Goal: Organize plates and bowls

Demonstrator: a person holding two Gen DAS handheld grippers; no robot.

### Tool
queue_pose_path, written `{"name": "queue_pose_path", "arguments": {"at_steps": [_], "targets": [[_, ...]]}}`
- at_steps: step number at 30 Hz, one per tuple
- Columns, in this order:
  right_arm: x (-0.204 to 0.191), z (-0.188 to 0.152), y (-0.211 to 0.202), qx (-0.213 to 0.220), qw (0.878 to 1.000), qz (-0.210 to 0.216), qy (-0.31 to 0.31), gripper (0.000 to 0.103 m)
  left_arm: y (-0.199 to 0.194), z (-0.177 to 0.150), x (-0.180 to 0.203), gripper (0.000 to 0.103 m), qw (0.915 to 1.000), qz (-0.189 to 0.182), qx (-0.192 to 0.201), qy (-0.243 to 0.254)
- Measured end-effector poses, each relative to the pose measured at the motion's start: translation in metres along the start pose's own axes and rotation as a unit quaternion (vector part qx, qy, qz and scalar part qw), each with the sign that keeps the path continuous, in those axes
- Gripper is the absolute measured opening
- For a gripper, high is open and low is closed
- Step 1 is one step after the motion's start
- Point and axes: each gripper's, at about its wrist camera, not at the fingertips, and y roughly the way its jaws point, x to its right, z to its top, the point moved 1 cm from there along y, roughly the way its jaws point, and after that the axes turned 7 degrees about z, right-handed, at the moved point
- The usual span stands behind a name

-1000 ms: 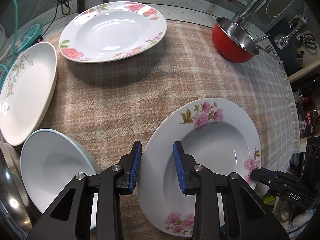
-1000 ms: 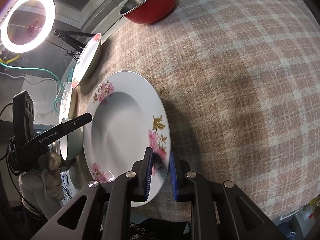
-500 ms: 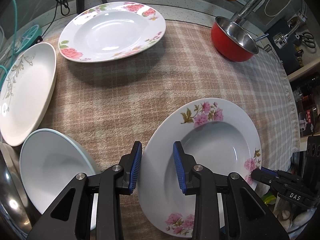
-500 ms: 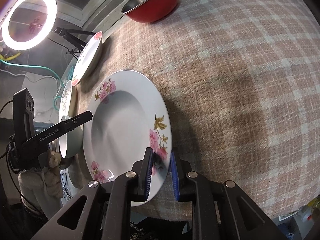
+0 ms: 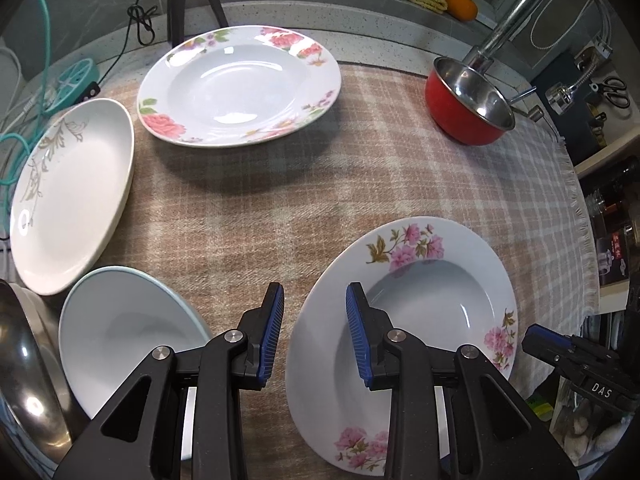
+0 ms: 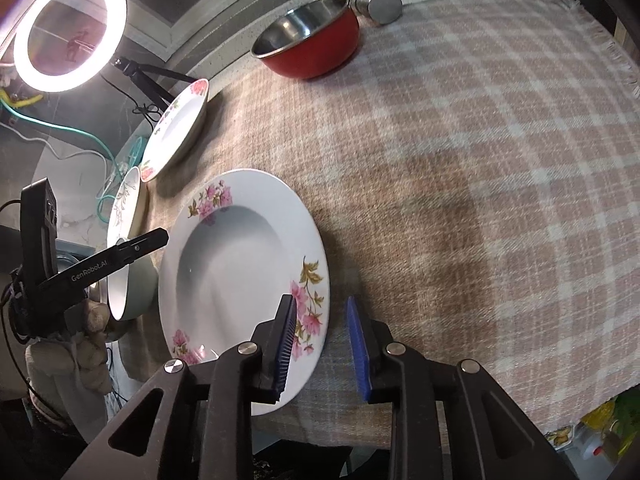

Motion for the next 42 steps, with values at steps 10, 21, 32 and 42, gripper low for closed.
{"name": "queue_pose_path", "arguments": {"at_steps": [10,21,32,42], "targets": [[-0.017,0.009,-0.020,0.042,0.998,-0.012,-0.043,0.029,-0.022,-0.001,-0.013,0.030,0.9992,-0.014,0.027,-0.027],[-0.022,0.024,-0.036,0.078,0.994,-0.016,-0.070,0.032,-0.046,-0.021,-0.046,0.030,0.9939,0.001,0.060,-0.092],[-0.047,0.037,-0.035,0.065,0.985,-0.008,-0.160,0.032,-0.067,-0.043,-0.054,0.030,0.9854,0.040,0.099,-0.132],[-0.051,0.056,-0.032,0.054,0.982,-0.018,-0.178,0.050,-0.071,-0.051,-0.063,0.030,0.9773,0.055,0.111,-0.172]]}}
